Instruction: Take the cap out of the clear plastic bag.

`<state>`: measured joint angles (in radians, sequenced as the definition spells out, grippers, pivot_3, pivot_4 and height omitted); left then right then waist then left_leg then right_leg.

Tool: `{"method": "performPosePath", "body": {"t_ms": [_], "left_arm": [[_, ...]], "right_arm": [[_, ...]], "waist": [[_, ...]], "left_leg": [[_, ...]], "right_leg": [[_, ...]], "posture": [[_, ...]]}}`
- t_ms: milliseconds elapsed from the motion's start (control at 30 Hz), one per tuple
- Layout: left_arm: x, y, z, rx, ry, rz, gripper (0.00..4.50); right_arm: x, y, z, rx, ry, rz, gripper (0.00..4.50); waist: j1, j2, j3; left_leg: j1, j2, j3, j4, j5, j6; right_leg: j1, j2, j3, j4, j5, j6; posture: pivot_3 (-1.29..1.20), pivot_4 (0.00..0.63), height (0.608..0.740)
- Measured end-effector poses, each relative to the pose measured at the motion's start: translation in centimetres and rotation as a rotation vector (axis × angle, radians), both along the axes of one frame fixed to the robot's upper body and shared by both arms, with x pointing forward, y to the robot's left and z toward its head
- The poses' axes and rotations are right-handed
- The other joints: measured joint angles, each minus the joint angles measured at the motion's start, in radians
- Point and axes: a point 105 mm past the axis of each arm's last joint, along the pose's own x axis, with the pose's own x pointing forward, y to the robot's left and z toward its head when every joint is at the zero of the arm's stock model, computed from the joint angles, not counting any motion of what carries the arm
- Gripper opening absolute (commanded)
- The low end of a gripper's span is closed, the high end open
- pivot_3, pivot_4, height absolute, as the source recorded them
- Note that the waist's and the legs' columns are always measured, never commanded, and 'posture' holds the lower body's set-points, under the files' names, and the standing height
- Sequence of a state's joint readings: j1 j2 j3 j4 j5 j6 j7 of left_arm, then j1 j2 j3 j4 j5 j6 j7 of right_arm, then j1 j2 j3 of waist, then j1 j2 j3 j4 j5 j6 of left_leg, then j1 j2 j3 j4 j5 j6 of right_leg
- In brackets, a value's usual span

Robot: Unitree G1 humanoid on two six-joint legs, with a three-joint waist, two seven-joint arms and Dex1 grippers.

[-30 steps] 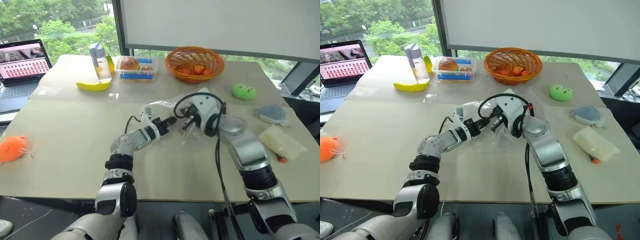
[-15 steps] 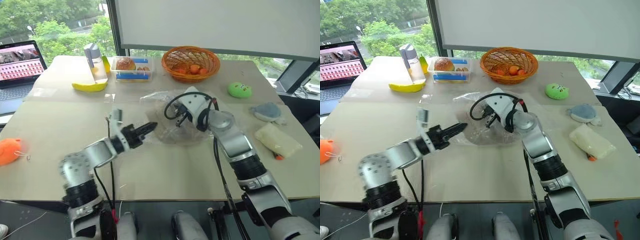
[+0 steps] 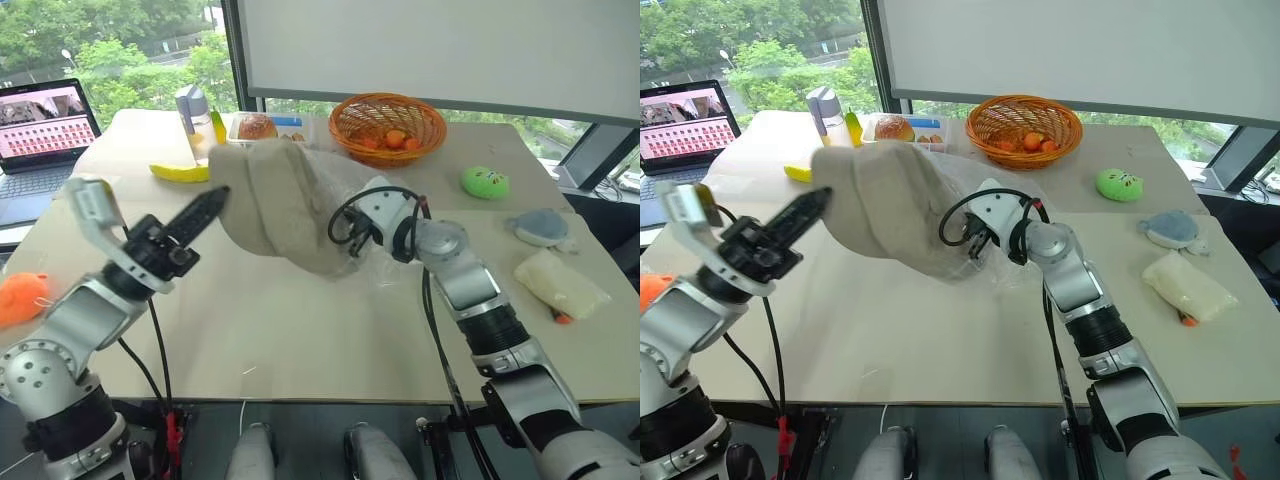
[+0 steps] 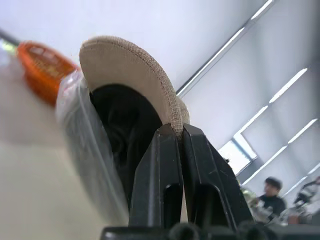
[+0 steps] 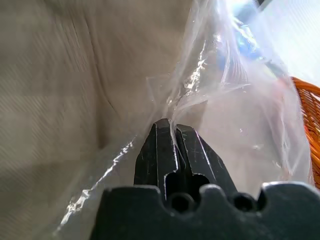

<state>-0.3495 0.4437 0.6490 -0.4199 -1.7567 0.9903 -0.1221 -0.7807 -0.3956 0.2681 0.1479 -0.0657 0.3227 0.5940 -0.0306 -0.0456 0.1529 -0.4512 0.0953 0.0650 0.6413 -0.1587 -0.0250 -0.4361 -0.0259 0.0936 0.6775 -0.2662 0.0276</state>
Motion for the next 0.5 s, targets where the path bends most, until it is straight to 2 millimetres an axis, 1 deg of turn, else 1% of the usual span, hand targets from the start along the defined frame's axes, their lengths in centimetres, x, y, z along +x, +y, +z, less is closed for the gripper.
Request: {"method": "performPosePath", "body": {"t_ms": [100,133,233,267,333,400,467,500], "left_arm": [[-1.2,0.4,2.5,-0.106,-0.101,-0.063,0.03],[-2.0,0.8,4.8,-0.166,-0.209,-0.082,0.03],[-4.1,2.5,9.3,-0.286,-0.436,-0.089,0.03],[-4.3,3.0,10.2,-0.315,-0.474,-0.089,0.03],[-4.4,3.6,11.5,-0.370,-0.514,-0.099,0.03],[-3.7,3.9,11.9,-0.404,-0.502,-0.090,0.03],[-1.7,3.7,11.4,-0.415,-0.438,-0.046,0.03],[0.1,3.4,10.7,-0.413,-0.380,0.010,0.03]], "right_arm": [[0.0,-0.4,0.0,-0.014,0.000,0.004,0.00],[0.0,-0.5,-0.1,-0.019,0.006,0.005,0.00],[-0.1,-0.8,-1.0,-0.034,0.031,-0.001,0.00],[-0.1,-0.9,-1.3,-0.037,0.041,-0.004,0.00],[-0.2,-1.1,-1.7,-0.040,0.055,-0.014,0.00],[-0.2,-1.3,-2.0,-0.046,0.060,-0.020,0.00],[-0.2,-1.4,-2.2,-0.051,0.065,-0.029,0.00],[-0.2,-1.5,-2.1,-0.051,0.066,-0.032,0.00]], "waist": [[0.005,0.000,0.000],[0.011,-0.001,0.000],[0.015,-0.001,0.000],[0.017,-0.001,0.000],[0.018,-0.001,0.000],[0.018,-0.001,0.000],[0.020,-0.001,0.000],[0.024,-0.001,0.000]], "left_leg": [[0.000,0.000,0.000,0.000,0.000,0.000],[0.000,0.000,0.000,0.000,0.000,0.000],[0.000,0.000,0.000,0.000,0.000,0.000],[0.000,0.000,0.000,0.000,0.000,0.000],[0.000,0.000,0.000,0.000,0.000,0.000],[0.000,0.000,0.000,0.000,0.000,0.000],[0.001,0.000,0.000,0.000,0.001,-0.001],[0.002,0.000,0.000,0.000,0.001,-0.001]], "right_leg": [[0.000,0.000,0.000,0.000,0.000,0.000],[0.000,0.001,-0.001,0.000,0.000,0.000],[0.001,0.000,-0.001,-0.001,0.000,0.000],[0.001,0.000,-0.001,-0.002,0.000,0.000],[0.001,0.000,-0.001,-0.002,0.000,0.000],[0.002,0.000,-0.001,-0.002,0.000,0.000],[0.003,0.000,-0.001,-0.002,0.000,0.000],[0.004,0.000,-0.002,-0.002,0.000,0.000]], "posture": [[0.00,0.150,0.720],[0.00,0.150,0.720],[0.00,0.150,0.720],[0.00,0.150,0.720],[0.00,0.150,0.720],[0.00,0.150,0.720],[0.00,0.150,0.720],[0.00,0.150,0.720]]}}
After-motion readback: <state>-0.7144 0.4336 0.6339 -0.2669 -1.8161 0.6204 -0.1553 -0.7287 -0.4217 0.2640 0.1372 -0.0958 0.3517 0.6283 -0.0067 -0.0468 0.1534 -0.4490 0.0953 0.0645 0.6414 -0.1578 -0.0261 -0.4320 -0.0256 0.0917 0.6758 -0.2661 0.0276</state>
